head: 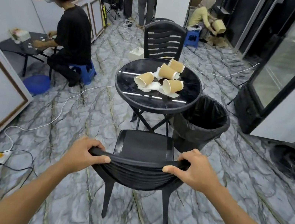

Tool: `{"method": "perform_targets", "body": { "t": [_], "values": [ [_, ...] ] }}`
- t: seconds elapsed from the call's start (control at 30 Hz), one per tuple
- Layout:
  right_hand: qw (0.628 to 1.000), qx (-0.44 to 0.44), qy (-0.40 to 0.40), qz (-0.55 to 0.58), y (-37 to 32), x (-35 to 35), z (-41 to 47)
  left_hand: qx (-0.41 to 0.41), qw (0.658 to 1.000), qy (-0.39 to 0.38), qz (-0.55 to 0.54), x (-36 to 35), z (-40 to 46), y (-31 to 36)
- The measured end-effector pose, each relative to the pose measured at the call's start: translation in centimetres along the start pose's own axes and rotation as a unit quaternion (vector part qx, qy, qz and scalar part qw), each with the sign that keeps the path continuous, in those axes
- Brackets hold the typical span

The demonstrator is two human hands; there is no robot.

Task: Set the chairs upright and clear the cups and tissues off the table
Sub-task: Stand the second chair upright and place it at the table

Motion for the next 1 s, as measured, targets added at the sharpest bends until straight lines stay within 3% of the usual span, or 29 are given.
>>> {"method": "perform_targets", "body": {
  "t": [0.17, 0.53, 0.8, 1.0],
  "values": [
    [0.997, -0.017, -0.011, 0.072, 0.7, -0.9, -1.8, -0.010, 0.999, -0.043, 0.023, -0.4, -0.6, -0.1],
    [0.994, -0.003, -0.099, 0.037, -0.7, 0.1, -1.9, -0.005, 0.995, -0.090, 0.047, -0.6, -1.9, 3.1],
    [0.995, -0.015, -0.101, -0.007, -0.9, 1.9, -2.7, -0.011, 0.991, -0.105, 0.084, -2.9, -1.4, 6.5],
    [0.995, -0.047, -0.083, -0.008, 3.6, 4.5, -2.8, -0.033, 0.987, -0.132, 0.088, -7.7, 0.8, 11.9]
  ]
}}
Point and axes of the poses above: each hand's wrist, its own z-axis towards the middle knuckle, its own x-axis out of the back of the hand, y = z × x, the point moved 8 cm from there along z, towards the middle knuckle, and after that the axes turned 13 degrees about -z, right-handed, at the moved point
